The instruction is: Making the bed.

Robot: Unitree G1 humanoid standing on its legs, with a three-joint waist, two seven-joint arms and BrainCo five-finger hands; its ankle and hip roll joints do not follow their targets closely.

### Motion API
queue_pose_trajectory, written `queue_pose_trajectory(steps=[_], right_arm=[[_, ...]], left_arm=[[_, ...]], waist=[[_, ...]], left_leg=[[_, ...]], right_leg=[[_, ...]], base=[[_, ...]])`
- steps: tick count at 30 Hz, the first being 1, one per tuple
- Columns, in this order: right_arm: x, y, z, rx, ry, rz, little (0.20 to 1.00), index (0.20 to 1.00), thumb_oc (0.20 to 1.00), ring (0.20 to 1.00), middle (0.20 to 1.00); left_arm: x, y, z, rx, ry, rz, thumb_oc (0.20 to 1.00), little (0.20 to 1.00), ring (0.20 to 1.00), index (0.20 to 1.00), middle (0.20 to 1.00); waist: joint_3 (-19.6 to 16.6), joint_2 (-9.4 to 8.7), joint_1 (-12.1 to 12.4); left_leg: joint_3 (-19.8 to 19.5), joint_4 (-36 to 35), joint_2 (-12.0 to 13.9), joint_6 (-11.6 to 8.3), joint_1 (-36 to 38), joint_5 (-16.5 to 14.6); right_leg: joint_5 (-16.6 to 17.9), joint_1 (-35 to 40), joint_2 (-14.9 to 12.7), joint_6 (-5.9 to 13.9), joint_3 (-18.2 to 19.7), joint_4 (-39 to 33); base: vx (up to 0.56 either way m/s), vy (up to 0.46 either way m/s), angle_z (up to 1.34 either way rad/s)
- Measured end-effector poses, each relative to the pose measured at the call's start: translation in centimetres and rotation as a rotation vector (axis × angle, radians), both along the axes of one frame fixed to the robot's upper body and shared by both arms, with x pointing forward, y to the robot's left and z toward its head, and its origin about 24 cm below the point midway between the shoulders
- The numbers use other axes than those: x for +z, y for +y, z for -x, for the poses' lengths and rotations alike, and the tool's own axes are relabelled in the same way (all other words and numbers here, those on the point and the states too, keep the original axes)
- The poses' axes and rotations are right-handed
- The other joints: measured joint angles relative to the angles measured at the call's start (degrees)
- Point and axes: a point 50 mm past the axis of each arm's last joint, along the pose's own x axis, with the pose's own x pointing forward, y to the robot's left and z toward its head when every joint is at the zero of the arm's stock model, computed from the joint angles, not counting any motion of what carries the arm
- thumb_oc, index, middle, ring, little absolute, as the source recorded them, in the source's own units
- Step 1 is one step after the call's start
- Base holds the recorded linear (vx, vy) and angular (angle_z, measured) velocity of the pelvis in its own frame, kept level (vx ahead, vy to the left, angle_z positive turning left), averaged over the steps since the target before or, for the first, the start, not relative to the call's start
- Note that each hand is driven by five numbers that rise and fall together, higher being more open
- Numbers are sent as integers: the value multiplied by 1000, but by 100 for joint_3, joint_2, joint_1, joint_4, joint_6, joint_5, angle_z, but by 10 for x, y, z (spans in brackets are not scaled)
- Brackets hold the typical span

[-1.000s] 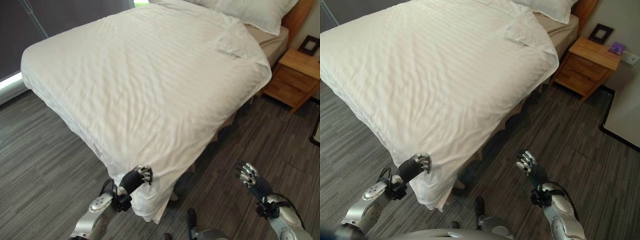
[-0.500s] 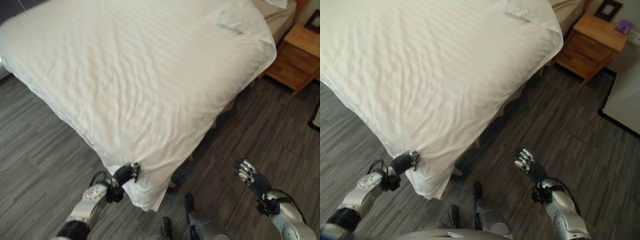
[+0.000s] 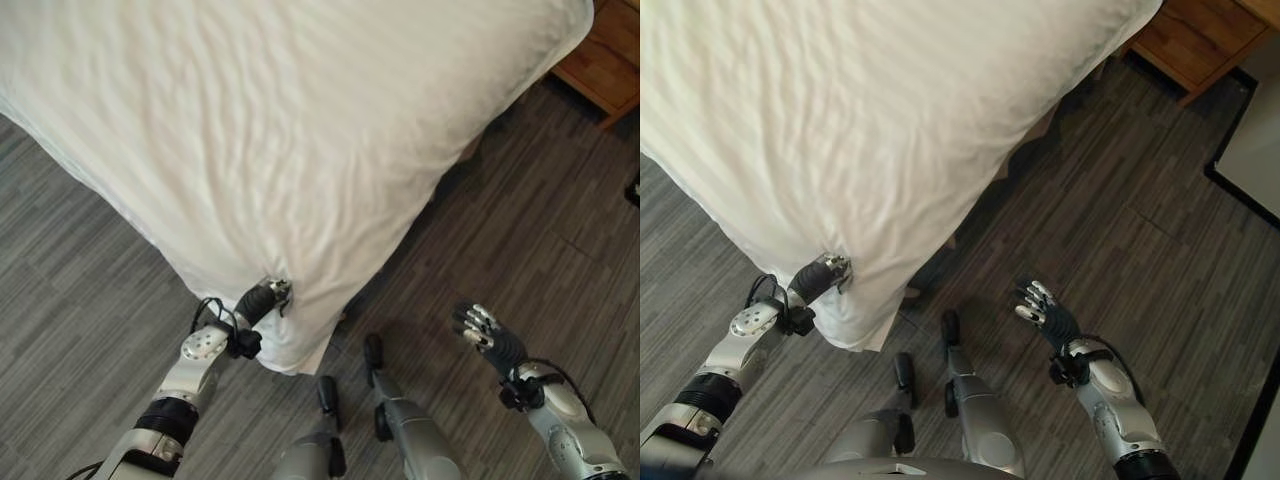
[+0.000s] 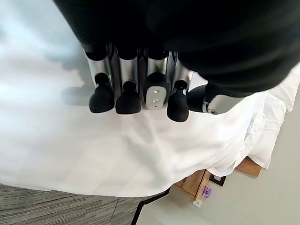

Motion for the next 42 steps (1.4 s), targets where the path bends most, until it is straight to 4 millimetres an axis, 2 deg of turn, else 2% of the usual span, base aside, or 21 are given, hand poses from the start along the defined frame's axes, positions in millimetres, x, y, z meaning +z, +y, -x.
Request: queue_pose_trajectory(steps=[4,6,7,8,9,11,14,15,17,19,24,28,29,30,31,33,34,35,37,40,42], right_arm=[[0,1,0,3,2,1,1000,1000,1000,1000,1000],[-2,2,1,6,8,1,1000,1000,1000,1000,1000],[-2,5,0,17,9,0,1000,1000,1000,1000,1000],[-1,7,-1,25,6,-1,1000,1000,1000,1000,1000],[0,9,-4,28,-2,-3,1000,1000,1000,1000,1000],[5,12,-9,33,-27,-11,1000,1000,1000,1000,1000],[10,14,-12,18,-49,-18,1000,1000,1000,1000,1000],[9,14,-11,2,-43,-13,1000,1000,1000,1000,1000],[9,14,-10,-5,-43,-11,1000,1000,1000,1000,1000],[10,14,-11,-4,-49,-10,1000,1000,1000,1000,1000],[11,13,-11,-13,-56,-6,1000,1000,1000,1000,1000],[13,9,-11,-10,-60,10,1000,1000,1000,1000,1000],[12,1,-8,-36,-54,21,1000,1000,1000,1000,1000],[9,0,-6,-31,-40,28,1000,1000,1000,1000,1000],[5,1,-8,-31,-33,27,1000,1000,1000,1000,1000],[-7,11,-12,-2,20,28,1000,1000,1000,1000,1000],[-9,18,-12,22,27,23,1000,1000,1000,1000,1000],[-10,15,-12,-6,32,22,1000,1000,1000,1000,1000],[-12,12,-10,-9,40,32,1000,1000,1000,1000,1000],[-20,10,1,-20,75,32,1000,1000,1000,1000,1000],[-23,7,8,-32,89,30,1000,1000,1000,1000,1000]], left_arm=[[-2,-2,-4,-19,3,-48,200,200,200,200,200],[-6,-6,-8,-32,2,-84,200,200,200,200,200],[-12,-14,-9,-76,25,-146,200,200,200,200,200],[-26,-19,-4,-106,79,-195,200,200,200,200,200],[-40,-28,-4,-124,142,-230,200,200,200,200,200],[-80,-36,16,-145,345,-327,200,200,200,200,200],[-109,-49,39,-229,489,-432,200,200,200,200,200],[-114,-69,44,-276,496,-416,200,200,200,200,200],[-112,-90,44,-297,466,-357,200,200,200,200,200],[-102,-95,33,-280,411,-324,200,200,200,200,200],[-88,-64,16,-150,352,-353,200,200,200,200,200],[-60,-63,12,-199,242,-294,200,200,200,200,200],[-22,-87,16,-284,96,-30,200,200,200,200,200],[-13,-103,11,-298,87,117,200,200,200,200,200],[-8,-119,11,-332,106,203,200,200,200,200,200],[3,-191,36,-674,152,262,200,200,200,200,200],[3,-227,43,-760,183,291,200,200,200,200,200],[-1,-237,45,-765,207,317,200,200,200,200,200],[-13,-239,47,-729,263,334,200,200,200,200,200],[-36,-208,46,-609,330,319,200,200,200,200,200],[-41,-176,45,-504,329,336,200,200,200,200,200]], waist=[[3,-7,-1],[23,-42,3],[-14,57,3],[23,-11,6],[-8,44,-13],[39,-218,-230],[194,-582,-571],[307,-689,-703],[410,-570,-705],[507,-426,-613],[577,-287,-512],[578,-249,-480],[617,-144,-438],[585,-30,-337],[561,31,-302],[486,146,-294],[319,185,-371],[203,192,-445],[20,162,-557],[-104,115,-638],[-133,140,-636]], left_leg=[[2,-1,-20,-4,-5,-2],[17,-1,-17,20,-13,14],[55,-22,39,89,-56,42],[70,-31,86,121,-102,38],[155,-31,131,129,-169,67],[241,-5,111,132,-290,64],[330,3,64,40,-451,122],[373,3,82,13,-473,110],[382,0,157,-73,-363,49],[378,-7,201,-129,-227,8],[376,-28,210,-145,-211,-1],[387,-1,198,-136,-188,21],[369,-1,195,-141,-97,33],[346,-1,185,-135,7,26],[326,-1,169,-128,88,20],[269,-2,128,-123,321,19],[262,-31,96,-82,366,-9],[253,-32,83,-76,367,-9],[250,-31,85,-70,382,-12],[234,-32,123,-57,473,-13],[216,-32,141,-46,504,-17]], right_leg=[[-34,-3,-18,-16,4,-2],[-118,-8,-26,93,20,-7],[-270,-39,-16,289,-36,22],[-272,-119,13,277,-83,107],[-239,-245,28,229,-126,322],[-264,-350,-51,219,-107,539],[18,-350,-23,-154,10,115],[166,-342,24,-291,74,25],[169,-237,104,-296,100,25],[149,-99,153,-281,105,25],[58,-82,165,-262,130,23],[100,-65,156,-318,135,26],[121,33,145,-348,122,25],[120,147,131,-347,121,25],[108,235,110,-342,114,25],[76,482,57,-327,60,24],[-34,537,15,-250,68,24],[-46,543,3,-238,67,24],[-49,555,11,-233,76,23],[-58,645,47,-246,63,23],[-61,681,61,-252,40,22]], base=[[40,-3,1],[26,-9,-3],[41,-16,-12],[57,-25,-20],[26,-18,-26],[40,-35,-28],[44,-30,-18],[58,-29,-14],[42,-22,-13],[31,-18,-4],[0,0,0],[-2,1,1],[-32,5,8],[-35,8,13],[-55,16,14],[-46,15,15],[-45,6,7],[-50,-1,0],[-13,-2,-2],[-6,0,1],[-19,5,5]])
